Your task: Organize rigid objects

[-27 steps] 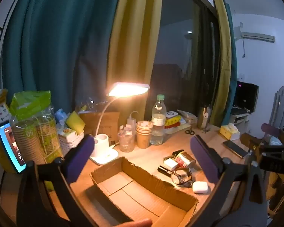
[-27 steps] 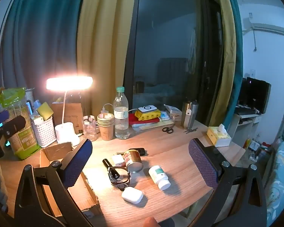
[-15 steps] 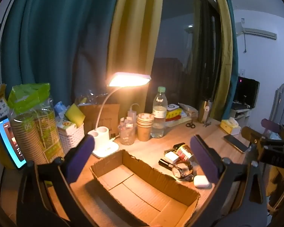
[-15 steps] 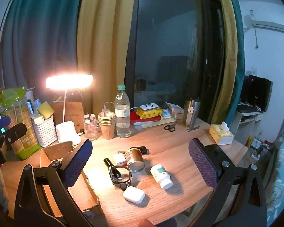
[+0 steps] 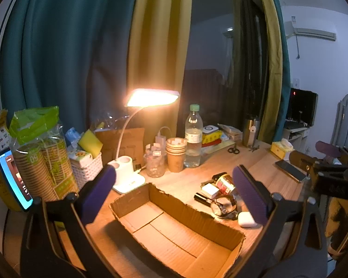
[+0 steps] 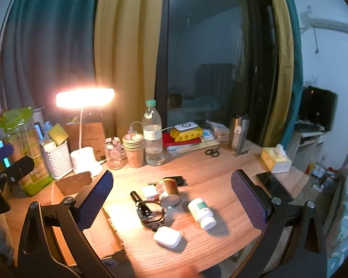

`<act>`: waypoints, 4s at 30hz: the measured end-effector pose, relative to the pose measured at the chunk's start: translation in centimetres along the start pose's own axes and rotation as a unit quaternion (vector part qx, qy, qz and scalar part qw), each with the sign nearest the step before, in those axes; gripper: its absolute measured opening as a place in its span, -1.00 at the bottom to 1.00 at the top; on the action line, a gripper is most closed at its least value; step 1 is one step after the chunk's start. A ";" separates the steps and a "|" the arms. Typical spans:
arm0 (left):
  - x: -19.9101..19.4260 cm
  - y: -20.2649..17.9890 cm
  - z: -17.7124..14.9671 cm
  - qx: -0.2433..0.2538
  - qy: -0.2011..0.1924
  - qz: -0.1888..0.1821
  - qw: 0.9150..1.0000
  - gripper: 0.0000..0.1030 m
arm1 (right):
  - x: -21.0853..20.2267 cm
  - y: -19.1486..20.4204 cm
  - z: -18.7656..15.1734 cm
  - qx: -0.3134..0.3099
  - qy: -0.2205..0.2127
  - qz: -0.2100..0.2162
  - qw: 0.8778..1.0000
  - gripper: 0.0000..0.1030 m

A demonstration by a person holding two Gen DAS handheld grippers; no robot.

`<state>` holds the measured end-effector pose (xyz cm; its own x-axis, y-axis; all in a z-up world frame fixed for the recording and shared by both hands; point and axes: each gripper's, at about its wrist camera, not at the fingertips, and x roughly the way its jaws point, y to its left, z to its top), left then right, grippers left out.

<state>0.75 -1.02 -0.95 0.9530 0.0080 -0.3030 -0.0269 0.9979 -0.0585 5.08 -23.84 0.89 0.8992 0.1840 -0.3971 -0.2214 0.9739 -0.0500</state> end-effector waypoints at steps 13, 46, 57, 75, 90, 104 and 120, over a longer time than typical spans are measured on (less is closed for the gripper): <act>-0.1 0.4 0.0 -0.015 -0.005 -0.001 1.000 0.96 | 0.0 -0.5 0.0 0.003 0.001 -0.004 1.000 1.00; 0.1 -0.3 -0.1 -0.016 -0.004 -0.014 1.000 0.96 | 0.7 -0.1 0.3 -0.010 0.007 -0.002 1.000 1.00; 0.1 -0.3 -0.1 -0.018 -0.004 -0.012 1.000 0.96 | 0.8 -0.1 0.2 -0.010 0.007 -0.001 1.000 1.00; 2.6 0.6 -1.9 -0.013 0.031 0.020 0.999 0.96 | 3.6 -0.9 -0.8 -0.005 0.032 0.001 0.999 1.00; 8.5 2.6 -10.2 -0.017 0.213 0.066 0.975 0.96 | 10.2 -3.0 -5.6 -0.007 0.119 -0.002 0.993 1.00; 11.6 1.0 -14.5 -0.044 0.369 0.049 0.927 0.05 | 13.7 -2.4 -10.5 -0.020 0.188 0.054 0.981 1.00; 16.8 3.3 -12.9 -0.104 0.341 0.063 0.932 -0.78 | 15.6 -1.7 -11.9 -0.061 0.220 0.066 0.971 0.92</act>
<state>12.78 1.55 -18.51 0.5272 0.0116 -0.8496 -0.2510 0.9574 -0.1427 15.03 -24.18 -16.16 0.6180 0.2046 -0.7591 -0.3905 0.9179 -0.0705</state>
